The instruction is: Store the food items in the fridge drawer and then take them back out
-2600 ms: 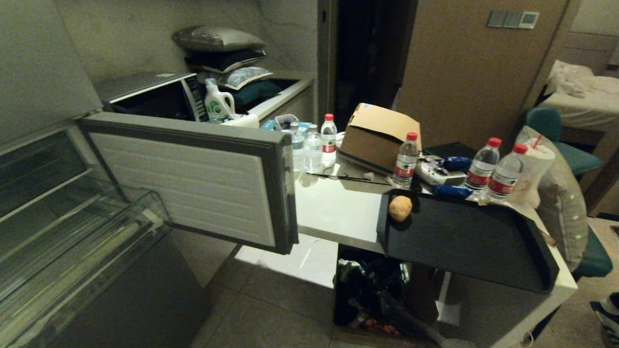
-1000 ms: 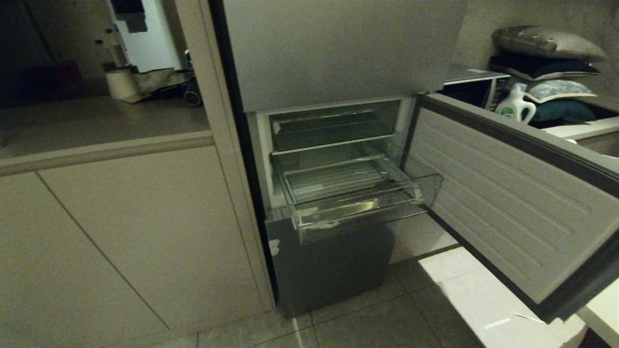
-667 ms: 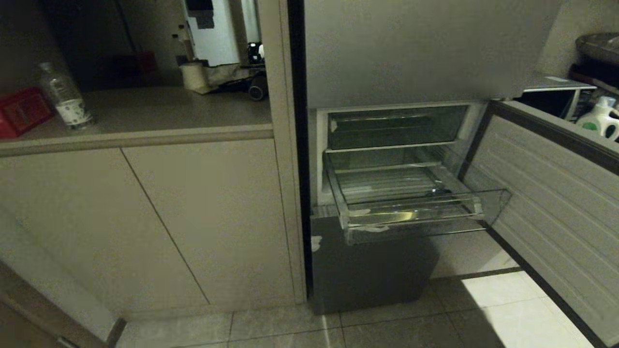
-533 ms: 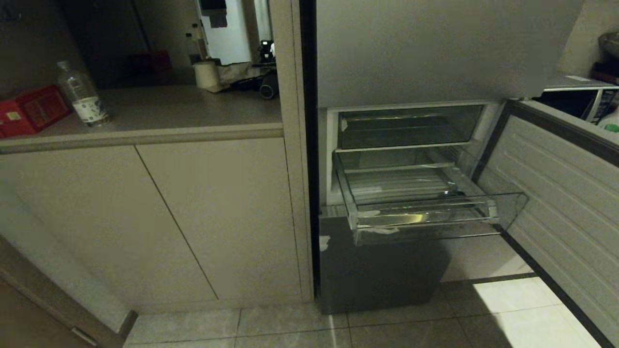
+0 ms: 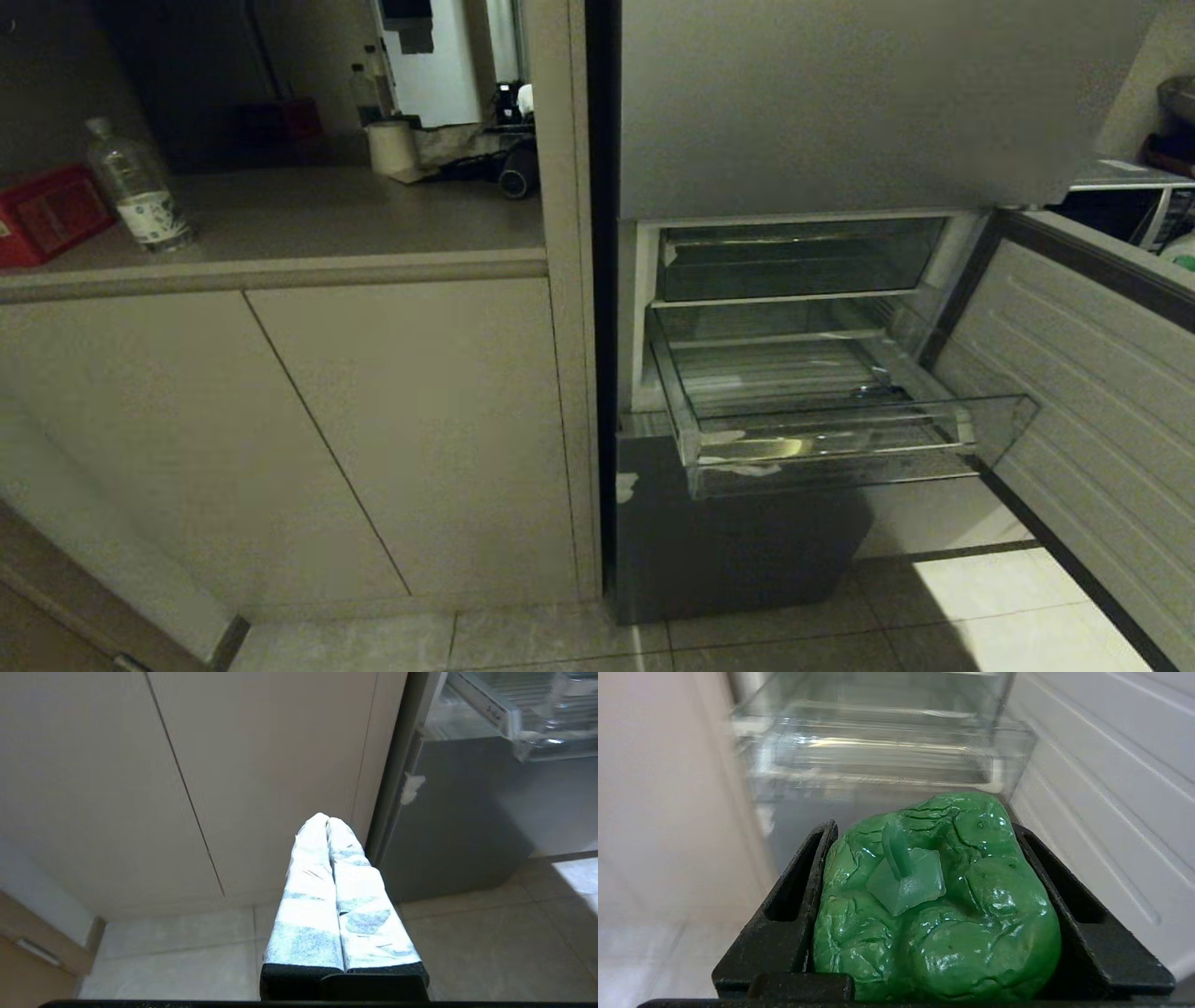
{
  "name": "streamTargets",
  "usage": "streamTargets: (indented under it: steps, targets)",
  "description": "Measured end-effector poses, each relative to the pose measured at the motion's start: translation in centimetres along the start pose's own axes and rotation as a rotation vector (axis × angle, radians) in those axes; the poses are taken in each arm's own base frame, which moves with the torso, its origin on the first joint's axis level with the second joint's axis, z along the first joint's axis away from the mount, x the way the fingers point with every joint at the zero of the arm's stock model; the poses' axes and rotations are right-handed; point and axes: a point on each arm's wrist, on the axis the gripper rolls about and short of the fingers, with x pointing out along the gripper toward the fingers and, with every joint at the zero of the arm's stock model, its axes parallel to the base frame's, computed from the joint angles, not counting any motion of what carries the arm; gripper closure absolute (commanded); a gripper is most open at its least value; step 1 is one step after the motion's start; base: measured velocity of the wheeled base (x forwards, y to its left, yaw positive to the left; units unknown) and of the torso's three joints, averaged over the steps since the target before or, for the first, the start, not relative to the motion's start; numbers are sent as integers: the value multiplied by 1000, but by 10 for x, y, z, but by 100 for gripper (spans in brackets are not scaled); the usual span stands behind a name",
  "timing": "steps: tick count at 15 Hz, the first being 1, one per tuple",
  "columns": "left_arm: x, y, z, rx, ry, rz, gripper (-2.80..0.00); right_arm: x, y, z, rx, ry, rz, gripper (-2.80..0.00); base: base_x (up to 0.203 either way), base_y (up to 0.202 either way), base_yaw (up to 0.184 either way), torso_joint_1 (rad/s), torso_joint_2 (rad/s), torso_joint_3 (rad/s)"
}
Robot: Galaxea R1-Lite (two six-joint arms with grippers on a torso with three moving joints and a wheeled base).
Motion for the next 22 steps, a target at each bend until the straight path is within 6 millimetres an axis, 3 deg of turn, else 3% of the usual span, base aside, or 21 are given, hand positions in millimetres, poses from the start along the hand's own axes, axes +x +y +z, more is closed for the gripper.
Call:
streamTargets:
  steps: [15, 19, 22]
  targets:
    - [0, 0, 0, 0, 0, -1, 0, 0, 1, 1, -23, 6, 25, 0, 176, 0, 0, 4, 3, 1]
    - [0, 0, 0, 0, 0, -1, 0, 6, 0, 33, -7, 75, 80, 0, 0, 0, 0, 0, 0, 0]
    - [0, 0, 0, 0, 0, 0, 0, 35, -1, 61, 19, 195, 161, 0, 0, 0, 0, 0, 0, 0]
